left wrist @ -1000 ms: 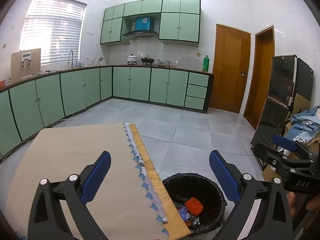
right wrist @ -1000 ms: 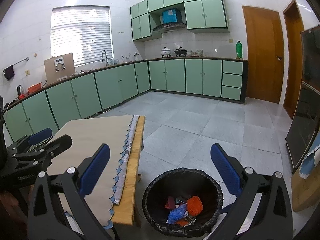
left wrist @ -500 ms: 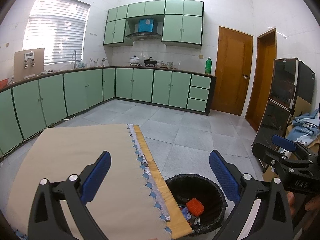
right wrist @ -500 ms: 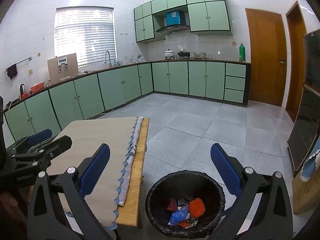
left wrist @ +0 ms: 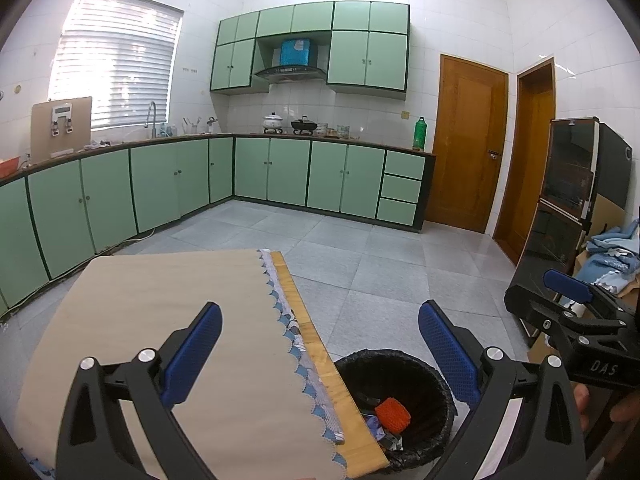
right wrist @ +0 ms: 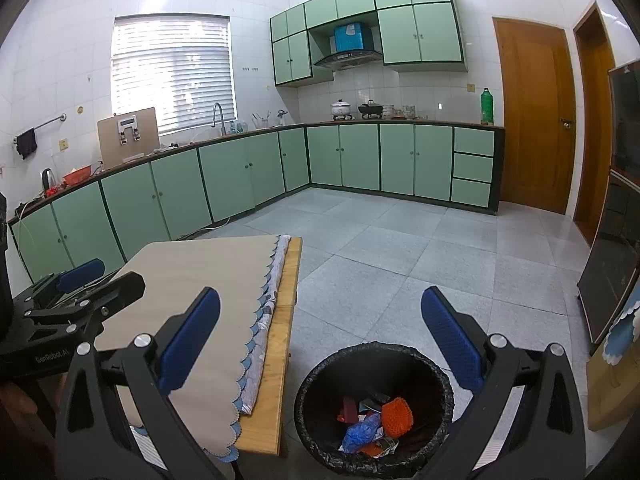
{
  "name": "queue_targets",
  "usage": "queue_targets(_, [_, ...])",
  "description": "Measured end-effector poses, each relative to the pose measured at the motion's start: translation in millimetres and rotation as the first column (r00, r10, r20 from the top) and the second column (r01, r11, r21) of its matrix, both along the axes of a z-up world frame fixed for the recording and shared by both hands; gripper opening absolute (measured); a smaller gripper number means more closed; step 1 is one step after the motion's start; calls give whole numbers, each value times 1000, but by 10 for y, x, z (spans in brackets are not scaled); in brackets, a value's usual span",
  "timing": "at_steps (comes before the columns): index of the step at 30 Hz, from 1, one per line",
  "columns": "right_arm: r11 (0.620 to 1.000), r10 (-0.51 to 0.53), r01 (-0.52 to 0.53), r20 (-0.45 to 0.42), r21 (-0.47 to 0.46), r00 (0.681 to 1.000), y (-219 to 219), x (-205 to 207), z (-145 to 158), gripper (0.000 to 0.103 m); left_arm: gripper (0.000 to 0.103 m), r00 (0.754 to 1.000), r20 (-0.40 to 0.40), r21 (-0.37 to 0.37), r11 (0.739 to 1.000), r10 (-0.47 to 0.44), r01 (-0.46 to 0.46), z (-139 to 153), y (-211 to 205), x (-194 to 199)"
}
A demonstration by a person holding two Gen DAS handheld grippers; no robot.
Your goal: Collect trash
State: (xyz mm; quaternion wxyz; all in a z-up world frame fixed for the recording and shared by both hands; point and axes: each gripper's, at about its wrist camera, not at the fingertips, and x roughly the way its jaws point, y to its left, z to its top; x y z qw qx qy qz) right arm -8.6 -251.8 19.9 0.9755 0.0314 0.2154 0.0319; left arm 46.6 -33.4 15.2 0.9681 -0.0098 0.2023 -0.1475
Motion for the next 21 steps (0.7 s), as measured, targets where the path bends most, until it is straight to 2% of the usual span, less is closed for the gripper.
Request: queue_targets(21, [1000, 5, -5, -4, 2, 1000, 49, 29, -33, 98, 97, 1000, -1, -2, 1000, 6, -6, 8, 21, 8])
